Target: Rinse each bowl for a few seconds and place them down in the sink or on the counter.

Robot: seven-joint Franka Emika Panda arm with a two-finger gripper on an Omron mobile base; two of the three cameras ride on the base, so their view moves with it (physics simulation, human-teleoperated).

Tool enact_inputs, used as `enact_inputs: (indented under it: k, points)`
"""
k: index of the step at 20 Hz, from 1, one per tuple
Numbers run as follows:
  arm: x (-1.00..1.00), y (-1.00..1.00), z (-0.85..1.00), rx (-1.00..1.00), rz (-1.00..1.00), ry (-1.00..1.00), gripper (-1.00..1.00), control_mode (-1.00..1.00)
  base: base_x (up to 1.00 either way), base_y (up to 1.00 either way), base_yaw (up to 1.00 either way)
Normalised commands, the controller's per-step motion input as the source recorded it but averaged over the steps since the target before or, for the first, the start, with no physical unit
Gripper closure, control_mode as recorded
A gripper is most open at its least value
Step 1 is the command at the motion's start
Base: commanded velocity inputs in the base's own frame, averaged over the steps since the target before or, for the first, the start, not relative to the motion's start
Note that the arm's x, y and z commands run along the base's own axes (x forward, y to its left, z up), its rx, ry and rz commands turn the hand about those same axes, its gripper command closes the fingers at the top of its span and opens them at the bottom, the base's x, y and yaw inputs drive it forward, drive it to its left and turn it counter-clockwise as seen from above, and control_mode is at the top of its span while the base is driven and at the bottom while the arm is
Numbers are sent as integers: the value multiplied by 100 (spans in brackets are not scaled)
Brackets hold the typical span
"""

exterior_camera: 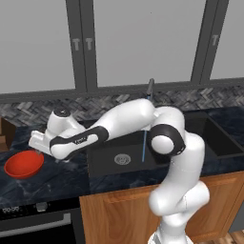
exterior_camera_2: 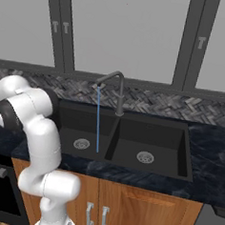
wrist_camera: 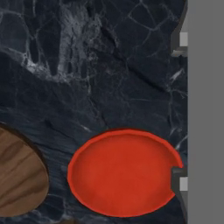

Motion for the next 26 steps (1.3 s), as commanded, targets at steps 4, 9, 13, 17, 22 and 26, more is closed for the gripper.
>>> enact_inputs:
  k: [4, 9, 13, 17, 22, 26]
  points:
    - [0, 9, -18, 0, 0, 0, -100, -100, 0, 0, 0]
    - [1, 1, -18, -2, 0, 0, -100, -100, 0, 0, 0]
    - [10, 0, -10, -3, 0, 0, -100, -100, 0, 0, 0]
    - [11, 0, -13, -2, 0, 0, -100, -100, 0, 0, 0]
    - [16, 7, -9, 0, 0, 0, -100, -100, 0, 0, 0]
    - [22, 23, -12, 0, 0, 0, -100, -100, 0, 0, 0]
